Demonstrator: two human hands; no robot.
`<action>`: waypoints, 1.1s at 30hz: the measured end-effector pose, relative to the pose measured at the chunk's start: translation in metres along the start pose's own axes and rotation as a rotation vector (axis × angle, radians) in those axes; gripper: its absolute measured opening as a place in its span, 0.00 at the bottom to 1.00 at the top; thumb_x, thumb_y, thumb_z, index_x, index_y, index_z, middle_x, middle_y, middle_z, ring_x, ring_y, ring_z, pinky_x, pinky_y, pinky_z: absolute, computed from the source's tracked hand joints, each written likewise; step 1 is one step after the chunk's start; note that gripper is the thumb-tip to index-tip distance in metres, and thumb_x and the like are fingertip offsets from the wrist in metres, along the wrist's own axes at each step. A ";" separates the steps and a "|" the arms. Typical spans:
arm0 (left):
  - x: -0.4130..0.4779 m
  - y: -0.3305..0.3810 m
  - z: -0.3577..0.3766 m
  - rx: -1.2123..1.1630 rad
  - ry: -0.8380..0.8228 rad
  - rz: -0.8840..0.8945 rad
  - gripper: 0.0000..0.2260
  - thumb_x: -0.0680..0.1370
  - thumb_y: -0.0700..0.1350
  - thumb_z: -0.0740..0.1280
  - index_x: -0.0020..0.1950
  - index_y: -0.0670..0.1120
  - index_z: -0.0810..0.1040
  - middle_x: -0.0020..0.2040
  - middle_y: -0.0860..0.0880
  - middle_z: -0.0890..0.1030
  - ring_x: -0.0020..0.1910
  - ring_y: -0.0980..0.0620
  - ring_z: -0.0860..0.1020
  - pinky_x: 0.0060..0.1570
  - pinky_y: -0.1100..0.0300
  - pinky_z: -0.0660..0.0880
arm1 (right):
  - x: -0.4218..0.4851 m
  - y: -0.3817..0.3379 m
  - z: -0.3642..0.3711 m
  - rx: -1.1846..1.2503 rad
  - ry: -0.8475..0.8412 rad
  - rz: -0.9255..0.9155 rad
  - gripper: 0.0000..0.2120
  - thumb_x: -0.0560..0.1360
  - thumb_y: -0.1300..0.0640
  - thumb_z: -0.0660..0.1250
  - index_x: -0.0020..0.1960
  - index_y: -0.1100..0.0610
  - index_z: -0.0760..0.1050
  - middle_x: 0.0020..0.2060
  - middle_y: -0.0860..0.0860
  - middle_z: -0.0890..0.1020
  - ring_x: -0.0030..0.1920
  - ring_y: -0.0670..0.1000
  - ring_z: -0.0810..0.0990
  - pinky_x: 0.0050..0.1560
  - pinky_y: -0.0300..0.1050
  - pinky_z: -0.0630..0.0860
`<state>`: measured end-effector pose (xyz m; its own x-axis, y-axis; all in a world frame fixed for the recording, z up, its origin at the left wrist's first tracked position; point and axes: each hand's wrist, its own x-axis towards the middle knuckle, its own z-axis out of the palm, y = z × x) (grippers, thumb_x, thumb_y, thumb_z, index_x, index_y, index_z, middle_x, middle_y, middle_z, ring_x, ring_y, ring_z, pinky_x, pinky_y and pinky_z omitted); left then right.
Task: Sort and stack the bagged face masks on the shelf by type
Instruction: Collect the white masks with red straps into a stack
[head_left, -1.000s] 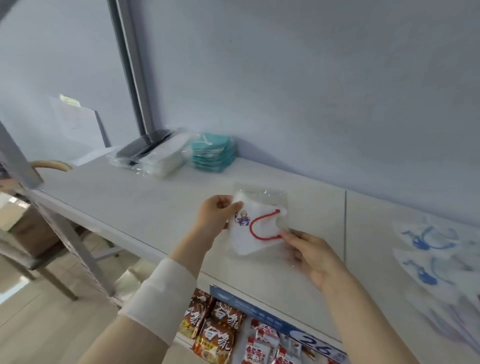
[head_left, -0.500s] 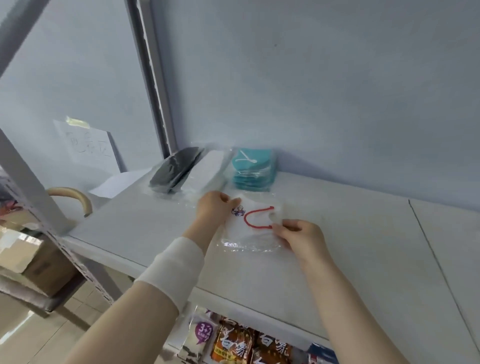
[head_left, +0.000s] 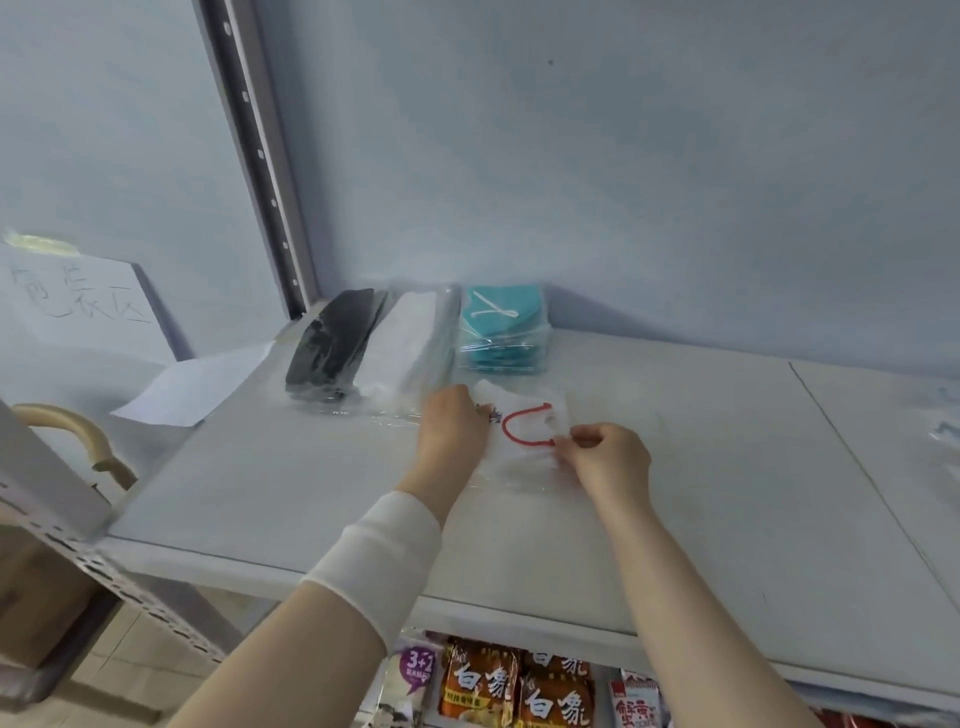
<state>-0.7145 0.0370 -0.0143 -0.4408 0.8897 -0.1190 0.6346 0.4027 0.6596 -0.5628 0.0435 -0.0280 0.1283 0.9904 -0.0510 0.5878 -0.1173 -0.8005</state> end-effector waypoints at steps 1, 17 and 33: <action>-0.002 0.001 0.000 0.016 0.009 0.007 0.12 0.80 0.46 0.61 0.57 0.38 0.74 0.58 0.40 0.77 0.53 0.42 0.74 0.48 0.55 0.69 | -0.001 0.000 0.001 -0.013 0.016 -0.012 0.14 0.72 0.56 0.71 0.54 0.63 0.80 0.50 0.58 0.83 0.54 0.56 0.80 0.55 0.42 0.71; -0.046 0.094 0.053 0.660 0.057 0.727 0.22 0.82 0.45 0.54 0.76 0.49 0.57 0.77 0.48 0.57 0.75 0.46 0.56 0.72 0.55 0.50 | 0.027 0.049 -0.112 -0.794 0.077 -0.331 0.23 0.79 0.49 0.57 0.72 0.55 0.61 0.71 0.53 0.66 0.73 0.57 0.59 0.71 0.51 0.57; -0.199 0.353 0.316 0.663 -0.130 0.998 0.24 0.81 0.50 0.56 0.76 0.48 0.56 0.77 0.47 0.58 0.77 0.47 0.52 0.74 0.53 0.45 | 0.065 0.270 -0.442 -0.958 0.132 -0.219 0.25 0.80 0.47 0.53 0.75 0.54 0.56 0.75 0.53 0.59 0.76 0.56 0.51 0.76 0.52 0.47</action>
<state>-0.2021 0.0706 0.0081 0.4731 0.8717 0.1276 0.8790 -0.4768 -0.0012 -0.0425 0.0435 0.0165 -0.0070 0.9880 0.1540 0.9992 0.0010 0.0393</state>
